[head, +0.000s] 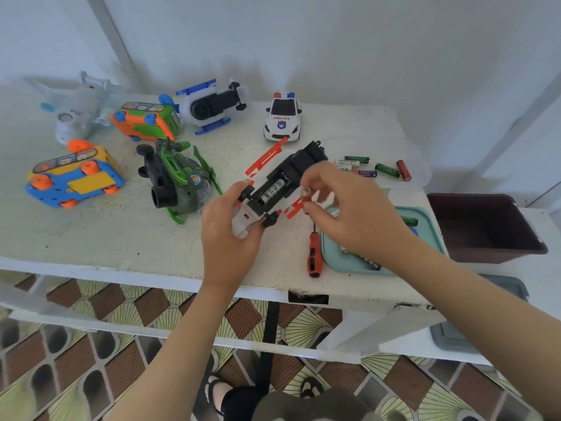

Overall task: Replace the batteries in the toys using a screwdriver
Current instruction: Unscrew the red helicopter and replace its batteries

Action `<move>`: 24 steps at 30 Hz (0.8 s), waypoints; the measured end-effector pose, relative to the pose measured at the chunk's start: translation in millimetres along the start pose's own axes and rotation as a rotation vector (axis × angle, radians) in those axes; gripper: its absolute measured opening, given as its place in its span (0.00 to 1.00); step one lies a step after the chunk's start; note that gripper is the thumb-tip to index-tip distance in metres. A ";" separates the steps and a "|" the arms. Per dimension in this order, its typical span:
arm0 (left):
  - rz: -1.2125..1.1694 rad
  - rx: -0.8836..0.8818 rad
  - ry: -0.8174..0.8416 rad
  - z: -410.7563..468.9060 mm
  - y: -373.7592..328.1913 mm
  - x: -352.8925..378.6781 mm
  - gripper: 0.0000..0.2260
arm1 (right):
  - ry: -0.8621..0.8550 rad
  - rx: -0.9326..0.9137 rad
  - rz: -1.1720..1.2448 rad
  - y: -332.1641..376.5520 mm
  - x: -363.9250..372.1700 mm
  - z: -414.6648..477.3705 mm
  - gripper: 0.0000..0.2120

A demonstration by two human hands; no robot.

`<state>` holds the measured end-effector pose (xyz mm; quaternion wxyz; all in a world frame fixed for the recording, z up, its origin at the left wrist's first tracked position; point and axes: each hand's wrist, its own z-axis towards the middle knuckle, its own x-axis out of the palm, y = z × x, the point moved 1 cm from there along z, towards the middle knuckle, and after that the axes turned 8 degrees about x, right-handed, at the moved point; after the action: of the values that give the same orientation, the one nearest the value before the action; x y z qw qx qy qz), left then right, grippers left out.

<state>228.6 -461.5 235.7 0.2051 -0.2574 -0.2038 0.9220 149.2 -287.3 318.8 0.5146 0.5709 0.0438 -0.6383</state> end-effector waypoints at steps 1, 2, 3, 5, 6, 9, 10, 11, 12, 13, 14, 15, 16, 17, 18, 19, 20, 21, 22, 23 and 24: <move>0.000 0.003 -0.001 0.0 -0.1 -0.2 0.26 | -0.042 -0.027 0.021 4.9 0.1 4.5 0.09; 0.000 0.004 -0.002 0.1 -0.1 -0.5 0.26 | -0.072 -0.047 0.038 8.7 1.2 9.1 0.10; 0.000 0.002 -0.001 0.0 -0.2 -0.7 0.27 | -0.090 -0.069 0.051 11.7 2.6 13.7 0.10; -0.002 -0.004 0.000 -0.3 -0.3 -0.9 0.28 | -0.090 -0.128 0.043 12.7 8.6 21.7 0.08; -0.002 -0.004 0.001 -0.3 -0.1 -1.0 0.28 | -0.077 -0.153 0.025 11.7 11.9 24.8 0.07; -0.004 -0.002 -0.004 -0.2 0.8 -1.3 0.28 | -0.023 -0.235 -0.056 7.2 20.6 31.6 0.06; -0.006 0.000 -0.004 -0.1 1.1 -1.4 0.27 | -0.008 -0.278 -0.107 6.1 22.5 32.8 0.06; -0.010 0.002 -0.001 0.0 1.2 -1.3 0.27 | 0.007 -0.323 -0.157 4.9 23.9 33.3 0.06; -0.013 0.002 0.002 0.0 1.2 -1.4 0.26 | 0.019 -0.358 -0.192 3.5 24.9 33.9 0.07; -0.014 0.001 0.007 0.1 1.1 -1.5 0.26 | 0.028 -0.376 -0.207 2.3 25.3 34.7 0.07; -0.015 0.001 0.010 0.1 0.9 -1.5 0.26 | 0.031 -0.377 -0.209 1.4 25.0 35.5 0.07; -0.015 -0.001 0.012 0.1 0.8 -1.7 0.26 | 0.027 -0.364 -0.211 0.7 24.7 36.4 0.07; -0.016 -0.003 0.012 0.3 0.7 -1.8 0.26 | 0.023 -0.345 -0.214 0.1 24.4 37.1 0.06; -0.017 -0.005 0.010 0.4 0.5 -2.1 0.26 | 0.021 -0.333 -0.216 -0.4 24.2 37.2 0.06; -0.016 -0.004 0.009 0.5 0.4 -2.1 0.26 | 0.021 -0.332 -0.214 -1.0 23.9 37.0 0.06; -0.017 -0.003 0.008 0.7 0.5 -2.2 0.26 | 0.024 -0.336 -0.211 -1.6 24.1 36.2 0.07; -0.019 -0.003 0.008 0.9 0.6 -2.2 0.26 | 0.026 -0.341 -0.210 -2.2 24.3 34.8 0.07; -0.022 -0.002 0.008 0.9 0.5 -2.2 0.26 | 0.023 -0.346 -0.209 -3.1 24.7 32.8 0.07; -0.022 -0.002 0.009 0.7 0.4 -2.1 0.27 | 0.014 -0.350 -0.209 -4.3 25.9 30.8 0.07; -0.018 0.000 0.012 0.6 0.1 -1.9 0.27 | 0.002 -0.353 -0.210 -4.9 27.4 28.5 0.08; -0.010 0.006 0.016 0.2 -0.3 -1.7 0.28 | -0.009 -0.357 -0.215 -5.3 29.1 26.3 0.08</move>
<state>229.9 -462.1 236.6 0.2120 -0.2630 -0.2006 0.9196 132.7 -319.4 302.4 0.5366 0.4596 0.2147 -0.6743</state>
